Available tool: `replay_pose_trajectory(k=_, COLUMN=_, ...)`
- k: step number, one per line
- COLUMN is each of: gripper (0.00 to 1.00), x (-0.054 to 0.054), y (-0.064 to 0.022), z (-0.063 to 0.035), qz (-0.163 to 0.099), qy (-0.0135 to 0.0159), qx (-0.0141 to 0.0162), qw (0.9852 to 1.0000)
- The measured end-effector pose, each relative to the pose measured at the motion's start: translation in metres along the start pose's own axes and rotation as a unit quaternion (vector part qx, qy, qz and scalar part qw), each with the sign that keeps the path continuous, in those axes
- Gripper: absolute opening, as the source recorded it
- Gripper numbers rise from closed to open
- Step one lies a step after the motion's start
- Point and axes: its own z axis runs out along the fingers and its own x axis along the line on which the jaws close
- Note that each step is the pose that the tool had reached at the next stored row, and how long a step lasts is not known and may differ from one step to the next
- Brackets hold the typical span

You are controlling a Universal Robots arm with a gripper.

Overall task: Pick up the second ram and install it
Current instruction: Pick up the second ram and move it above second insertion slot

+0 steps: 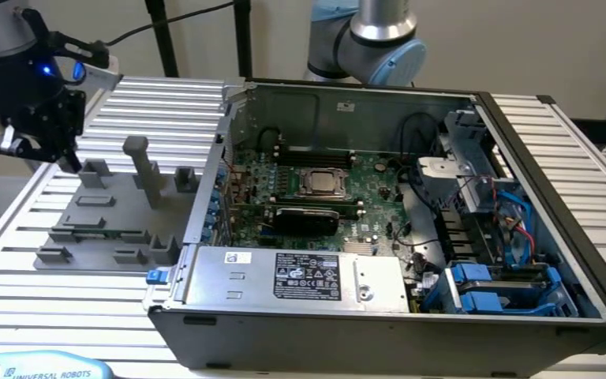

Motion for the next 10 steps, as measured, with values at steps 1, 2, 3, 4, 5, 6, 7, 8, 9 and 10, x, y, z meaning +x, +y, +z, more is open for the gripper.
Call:
replay_pose_trajectory(k=1, gripper=0.11, x=0.0, y=0.0, z=0.0005, qz=-0.009, qy=0.0002, qx=0.0011, qw=1.0)
replay_pose_trajectory(k=2, gripper=0.11, x=0.0, y=-0.0001, z=0.0011, qz=-0.018, qy=0.0003, qx=0.0024, qw=0.9998)
replay_pose_trajectory(k=3, gripper=0.11, x=0.0, y=-0.0001, z=0.0016, qz=-0.026, qy=0.0004, qx=0.0042, qw=0.9997)
replay_pose_trajectory(k=4, gripper=0.11, x=0.0, y=-0.0001, z=0.0022, qz=-0.033, qy=0.0005, qx=0.0057, qw=0.9994)
replay_pose_trajectory(k=5, gripper=0.11, x=0.0, y=-0.0003, z=0.003, qz=-0.038, qy=0.0005, qx=0.0067, qw=0.9992)
replay_pose_trajectory(k=6, gripper=0.11, x=0.0, y=-0.0004, z=0.0039, qz=-0.043, qy=0.0005, qx=0.0074, qw=0.999)
replay_pose_trajectory(k=7, gripper=0.11, x=0.0001, y=-0.0006, z=0.0048, qz=-0.047, qy=0.0007, qx=0.0076, qw=0.9989)
replay_pose_trajectory(k=8, gripper=0.11, x=0.0001, y=-0.001, z=0.0062, qz=-0.051, qy=0.0009, qx=0.0075, qw=0.9987)
replay_pose_trajectory(k=9, gripper=0.11, x=0.0001, y=-0.0017, z=0.008, qz=-0.054, qy=0.001, qx=0.0074, qw=0.9985)
replay_pose_trajectory(k=10, gripper=0.11, x=0.0002, y=-0.0024, z=0.0097, qz=-0.057, qy=0.0011, qx=0.0074, qw=0.9984)
